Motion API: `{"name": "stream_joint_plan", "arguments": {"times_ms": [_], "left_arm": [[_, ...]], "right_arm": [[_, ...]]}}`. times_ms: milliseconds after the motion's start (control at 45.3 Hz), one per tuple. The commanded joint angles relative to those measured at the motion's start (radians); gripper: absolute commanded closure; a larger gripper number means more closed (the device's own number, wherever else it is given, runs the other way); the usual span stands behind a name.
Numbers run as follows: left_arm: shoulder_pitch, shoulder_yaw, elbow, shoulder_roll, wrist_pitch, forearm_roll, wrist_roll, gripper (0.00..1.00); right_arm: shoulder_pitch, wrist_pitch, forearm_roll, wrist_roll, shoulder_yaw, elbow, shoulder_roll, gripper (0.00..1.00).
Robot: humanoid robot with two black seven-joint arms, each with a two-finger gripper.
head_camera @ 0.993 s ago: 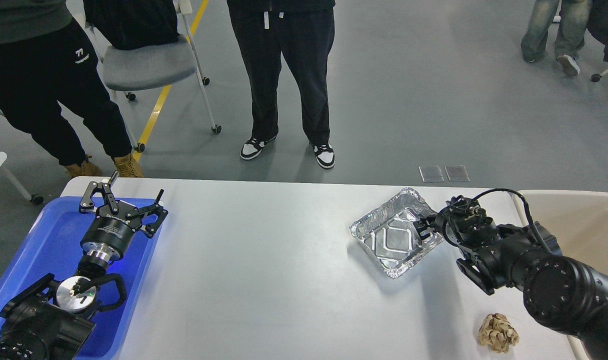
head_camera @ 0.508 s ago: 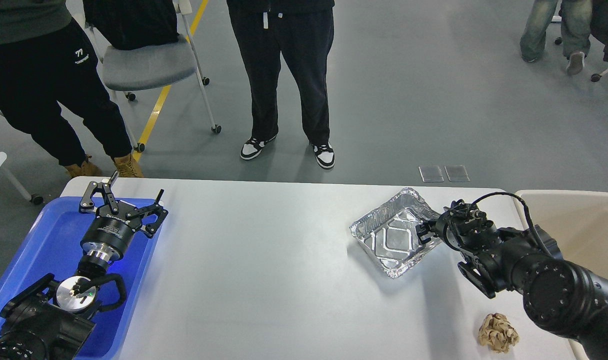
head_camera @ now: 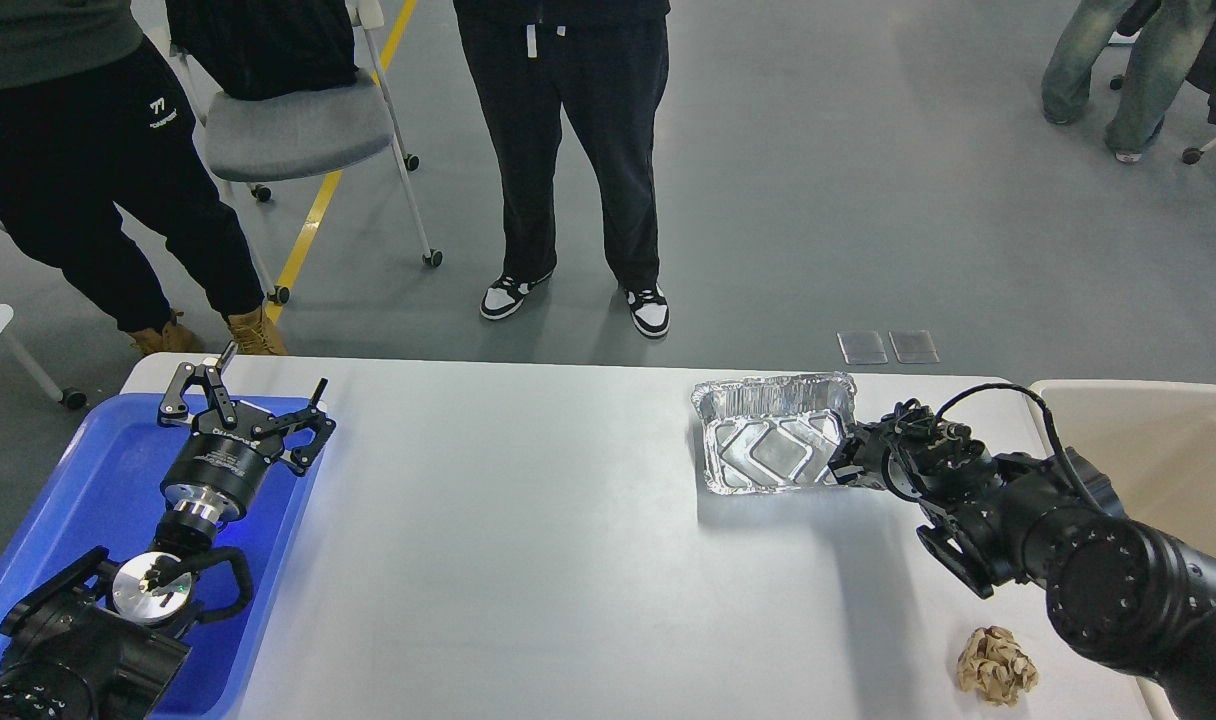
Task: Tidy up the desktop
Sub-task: 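Close the right gripper on the foil tray rim and lift it, then carry the foil tray with the right gripper toward the beige bin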
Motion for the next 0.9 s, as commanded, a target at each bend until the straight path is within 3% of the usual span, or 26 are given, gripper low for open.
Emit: {"name": "stream_joint_plan", "arguments": {"times_ms": [0,221,486,883], "left_arm": [[0.000,0.001,0.000,0.000,0.000,0.000,-0.001,0.00],[0.000,0.001,0.000,0.002,0.000,0.002,0.000,0.00],[0.000,0.001,0.000,0.002,0.000,0.002,0.000,0.00],[0.002,0.002,0.000,0.002,0.000,0.003,0.000,0.00]], "right_arm": [[0.007,-0.004,-0.019,0.050,0.001,0.016,0.000,1.00],[0.066,0.007,-0.010,0.093,0.009,0.129,-0.028,1.00],[0.307,0.087,-0.001,0.104,0.013,0.486,-0.238,1.00],[0.643,0.298,-0.008,0.105,0.001,0.744,-0.477,1.00]]}}
